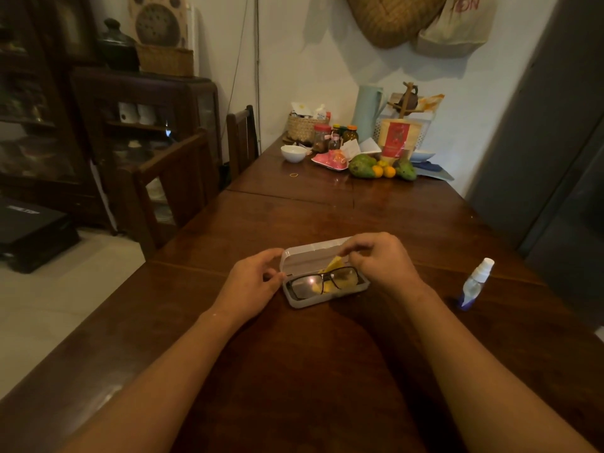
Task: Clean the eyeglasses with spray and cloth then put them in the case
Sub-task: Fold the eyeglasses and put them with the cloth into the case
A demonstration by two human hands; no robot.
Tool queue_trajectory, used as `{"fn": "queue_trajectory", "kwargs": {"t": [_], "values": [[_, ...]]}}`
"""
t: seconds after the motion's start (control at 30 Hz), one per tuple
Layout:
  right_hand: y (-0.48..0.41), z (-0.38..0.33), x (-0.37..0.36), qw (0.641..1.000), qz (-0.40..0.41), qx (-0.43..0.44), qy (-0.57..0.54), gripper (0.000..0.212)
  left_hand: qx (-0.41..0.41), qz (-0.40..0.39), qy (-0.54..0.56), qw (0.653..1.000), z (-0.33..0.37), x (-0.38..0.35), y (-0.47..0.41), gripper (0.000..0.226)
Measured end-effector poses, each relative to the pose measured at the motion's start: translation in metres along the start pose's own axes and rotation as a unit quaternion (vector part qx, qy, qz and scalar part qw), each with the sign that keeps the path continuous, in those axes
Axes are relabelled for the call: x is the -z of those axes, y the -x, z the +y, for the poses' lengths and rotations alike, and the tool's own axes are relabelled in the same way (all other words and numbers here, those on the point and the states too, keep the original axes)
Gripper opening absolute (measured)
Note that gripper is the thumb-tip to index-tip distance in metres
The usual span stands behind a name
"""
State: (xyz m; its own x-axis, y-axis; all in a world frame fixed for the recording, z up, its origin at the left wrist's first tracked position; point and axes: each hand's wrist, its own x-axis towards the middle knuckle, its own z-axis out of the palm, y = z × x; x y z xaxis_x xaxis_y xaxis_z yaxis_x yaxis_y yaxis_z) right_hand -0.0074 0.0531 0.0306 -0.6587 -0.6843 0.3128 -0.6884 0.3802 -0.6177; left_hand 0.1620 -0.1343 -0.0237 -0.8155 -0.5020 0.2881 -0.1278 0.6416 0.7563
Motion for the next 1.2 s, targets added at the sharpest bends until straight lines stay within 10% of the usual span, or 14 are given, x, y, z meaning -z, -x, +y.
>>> {"fn": "queue_trajectory", "kwargs": {"t": [0.2, 0.5, 1.2], "values": [[-0.003, 0.000, 0.000, 0.967, 0.241, -0.074, -0.026, 0.006, -0.035, 0.022, -0.141, 0.989, 0.000, 0.001, 0.000, 0.048], [0.005, 0.011, -0.018, 0.968, 0.010, -0.172, -0.182, 0.030, -0.081, -0.005, -0.202, 0.976, -0.001, 0.005, -0.002, 0.059], [0.038, 0.028, -0.029, 0.982, -0.015, -0.180, -0.049, 0.037, -0.029, -0.034, -0.201, 0.979, 0.001, -0.012, 0.005, 0.054]]}}
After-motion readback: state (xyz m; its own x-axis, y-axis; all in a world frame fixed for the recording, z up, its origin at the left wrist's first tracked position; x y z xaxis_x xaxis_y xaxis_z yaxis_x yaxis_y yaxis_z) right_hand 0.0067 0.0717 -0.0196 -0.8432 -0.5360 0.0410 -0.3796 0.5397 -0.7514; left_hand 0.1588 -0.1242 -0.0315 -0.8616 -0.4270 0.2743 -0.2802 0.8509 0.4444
